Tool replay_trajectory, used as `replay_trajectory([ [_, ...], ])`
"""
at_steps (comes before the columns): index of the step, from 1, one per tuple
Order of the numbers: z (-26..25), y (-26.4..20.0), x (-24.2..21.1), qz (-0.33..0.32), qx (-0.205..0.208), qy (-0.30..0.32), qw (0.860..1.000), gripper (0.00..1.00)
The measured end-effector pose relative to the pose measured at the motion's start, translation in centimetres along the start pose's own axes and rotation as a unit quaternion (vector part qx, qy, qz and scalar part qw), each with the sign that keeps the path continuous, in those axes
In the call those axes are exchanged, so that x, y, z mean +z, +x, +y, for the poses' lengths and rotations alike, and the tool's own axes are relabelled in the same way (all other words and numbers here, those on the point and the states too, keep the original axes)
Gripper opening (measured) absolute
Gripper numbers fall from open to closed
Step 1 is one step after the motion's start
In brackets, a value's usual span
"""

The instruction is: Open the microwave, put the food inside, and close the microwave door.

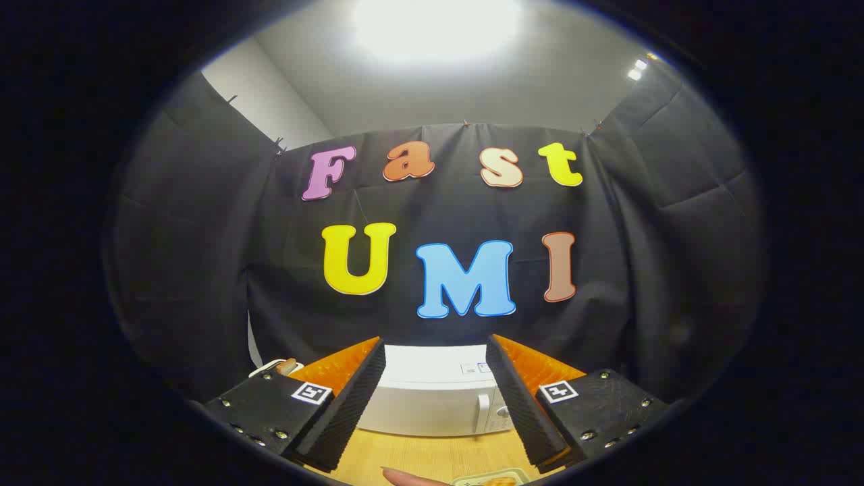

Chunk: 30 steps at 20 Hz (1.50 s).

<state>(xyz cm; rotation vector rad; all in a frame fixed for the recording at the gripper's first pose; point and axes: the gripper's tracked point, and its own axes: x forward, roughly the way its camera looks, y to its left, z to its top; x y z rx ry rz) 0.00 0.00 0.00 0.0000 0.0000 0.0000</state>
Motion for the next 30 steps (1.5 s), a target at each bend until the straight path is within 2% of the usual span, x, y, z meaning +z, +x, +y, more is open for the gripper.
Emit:
replay_trajectory([
  [18, 0.4, 1.6, -1.3, -0.007, 0.0, -0.018, 1.0, 0.96],
  [24, -1.6, 4.7, -5.6, 0.006, -0.01, -0.027, 1.0, 0.96],
  [30, -4.1, 8.9, -11.7, 0.03, -0.014, -0.021, 0.999, 0.96],
])
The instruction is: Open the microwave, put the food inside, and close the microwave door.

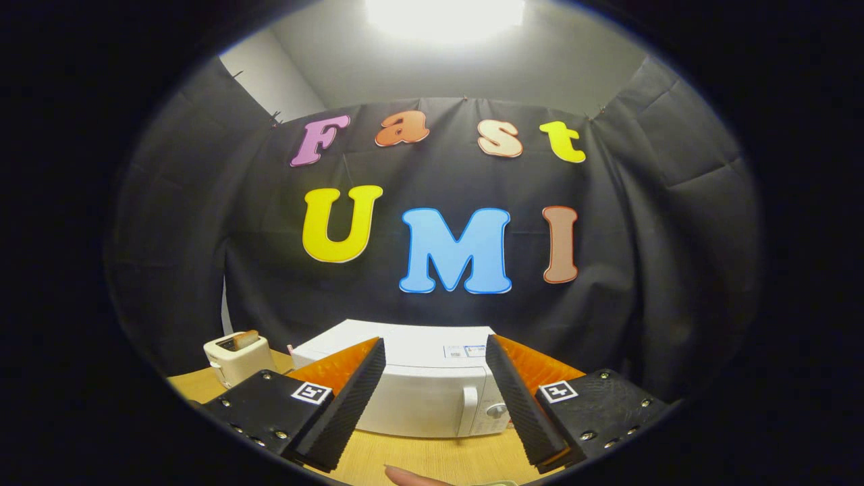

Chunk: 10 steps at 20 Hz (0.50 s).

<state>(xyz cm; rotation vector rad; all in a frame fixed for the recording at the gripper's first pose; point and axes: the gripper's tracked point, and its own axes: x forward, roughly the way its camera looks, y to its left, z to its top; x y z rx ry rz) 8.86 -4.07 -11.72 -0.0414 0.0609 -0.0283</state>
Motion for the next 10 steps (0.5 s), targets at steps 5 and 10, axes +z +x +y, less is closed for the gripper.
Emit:
replay_trajectory([
  [5, -1.2, 3.5, -5.4, 0.023, 0.009, 0.013, 1.0, 0.96],
  [10, -3.2, 6.7, -10.6, 0.049, 0.002, 0.024, 0.998, 0.96],
])
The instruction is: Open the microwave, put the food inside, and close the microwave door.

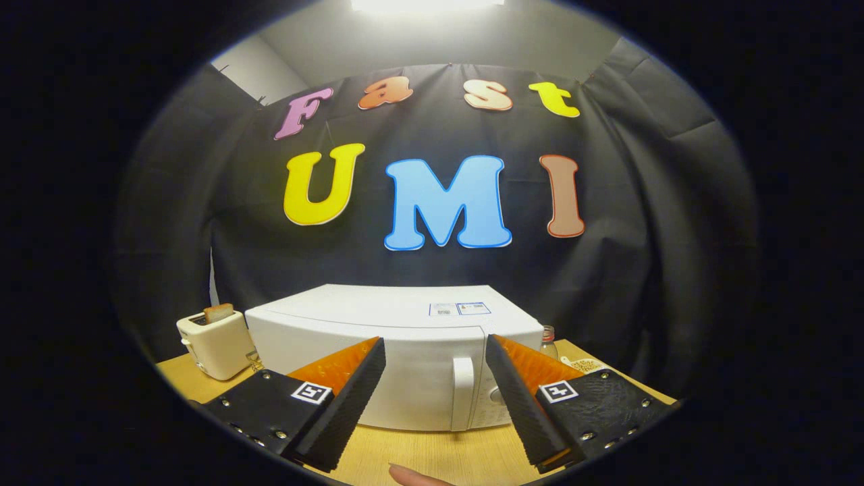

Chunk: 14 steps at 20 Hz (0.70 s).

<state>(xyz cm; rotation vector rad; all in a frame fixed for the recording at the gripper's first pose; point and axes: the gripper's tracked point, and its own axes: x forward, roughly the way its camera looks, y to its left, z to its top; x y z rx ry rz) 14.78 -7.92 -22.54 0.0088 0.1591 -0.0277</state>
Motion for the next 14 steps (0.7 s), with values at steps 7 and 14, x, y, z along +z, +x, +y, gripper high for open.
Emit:
replay_trajectory([
  [7, -2.1, 4.0, -5.1, 0.028, -0.016, 0.002, 0.999, 0.95],
  [14, -2.5, 5.8, -8.1, 0.043, -0.023, -0.011, 0.999, 0.72],
])
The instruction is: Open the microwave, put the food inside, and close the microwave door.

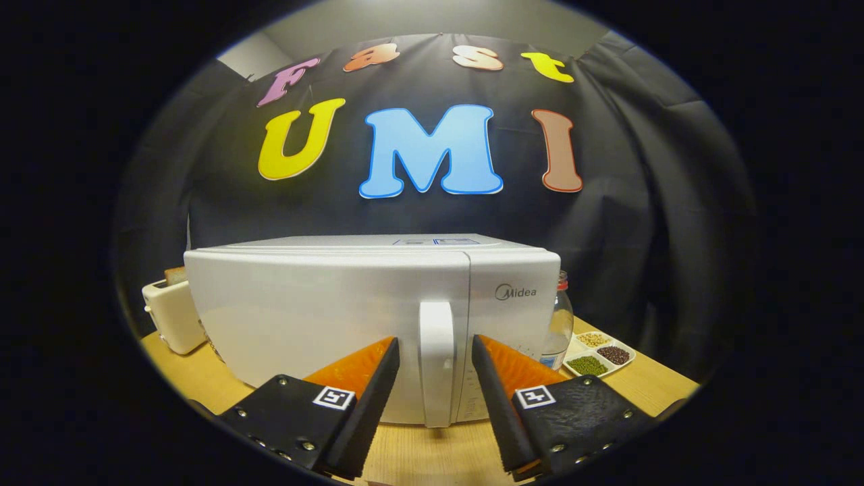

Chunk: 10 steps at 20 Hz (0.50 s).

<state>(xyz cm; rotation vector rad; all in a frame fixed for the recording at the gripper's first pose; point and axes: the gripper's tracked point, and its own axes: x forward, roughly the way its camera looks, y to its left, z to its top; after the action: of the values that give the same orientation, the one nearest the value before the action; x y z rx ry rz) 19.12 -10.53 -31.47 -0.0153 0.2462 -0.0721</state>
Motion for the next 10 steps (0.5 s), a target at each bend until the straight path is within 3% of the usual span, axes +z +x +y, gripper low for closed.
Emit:
replay_trajectory([
  [2, 0.3, 0.4, -0.2, 0.006, 0.016, 0.009, 1.0, 0.51],
  [3, 0.4, 0.4, -0.6, 0.012, 0.019, 0.016, 1.0, 0.35],
  [6, 0.4, 0.1, -0.9, 0.029, 0.027, 0.015, 0.999, 0.33],
  [7, 0.3, 0.2, -0.9, 0.029, 0.031, 0.016, 0.999, 0.24],
  [10, 0.4, -0.1, -1.1, 0.038, 0.043, 0.044, 0.997, 0.24],
])
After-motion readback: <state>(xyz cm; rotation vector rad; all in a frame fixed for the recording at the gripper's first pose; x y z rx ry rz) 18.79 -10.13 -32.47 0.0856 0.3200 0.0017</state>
